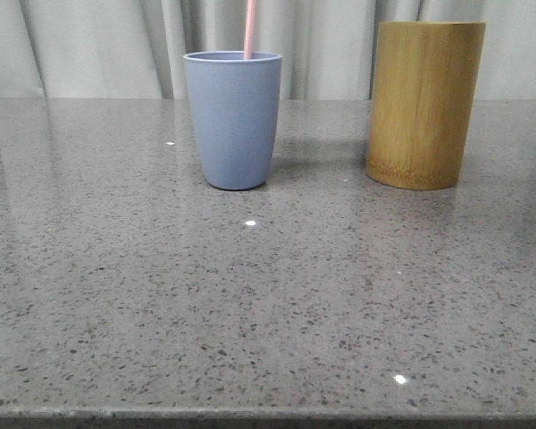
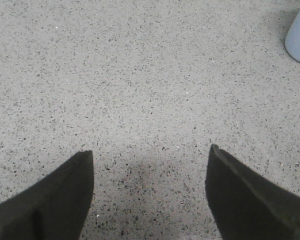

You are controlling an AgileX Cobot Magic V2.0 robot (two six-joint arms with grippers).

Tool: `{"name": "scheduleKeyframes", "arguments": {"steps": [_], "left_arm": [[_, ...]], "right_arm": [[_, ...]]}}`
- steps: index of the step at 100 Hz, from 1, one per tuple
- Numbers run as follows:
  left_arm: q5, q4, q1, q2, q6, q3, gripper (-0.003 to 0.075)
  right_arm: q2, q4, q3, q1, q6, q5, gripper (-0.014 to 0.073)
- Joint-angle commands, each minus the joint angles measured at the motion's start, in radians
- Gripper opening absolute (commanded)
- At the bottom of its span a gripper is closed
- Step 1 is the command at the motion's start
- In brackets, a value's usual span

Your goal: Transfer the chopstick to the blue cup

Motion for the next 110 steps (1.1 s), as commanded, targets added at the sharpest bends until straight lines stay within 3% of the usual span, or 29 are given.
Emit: {"name": "scheduleKeyframes", "arguments": {"steps": [1,10,43,59,79,110], "left_arm": [[-0.057,-0.021,0.003,-0.002,-0.002,-0.025,0.0463],[-0.057,-0.021,0.003,-0.002,-0.002,-0.025,0.0463],[-0.057,-0.023,0.003,-0.002,-0.002,-0.025,0.0463],[-0.057,-0.025,0.003,-0.002,-0.002,-0.025,0.0463],[-0.057,-0.037,0.003,-0.002,-0.002,-0.025,0.0463],[-0.057,-0.039,0.003,-0.002,-0.002,-0.025,0.0463]], "right_arm": [[-0.046,-0.001,-0.033,0.0,-0.008,-0.061,0.0327],[-0.048,-0.001,-0.033,0.0,-0.008,-0.061,0.0376],[-0.148,-0.003,-0.033,-0.044,-0.011,-0.019,0.0375],[-0.225,-0.025,-0.032,-0.136,-0.02,0.121,0.0375],[-0.35,-0.143,-0.013,-0.264,-0.031,0.383,0.0375],[-0.647,-0.272,0.235,-0.391,-0.037,0.544,0.0375]]}}
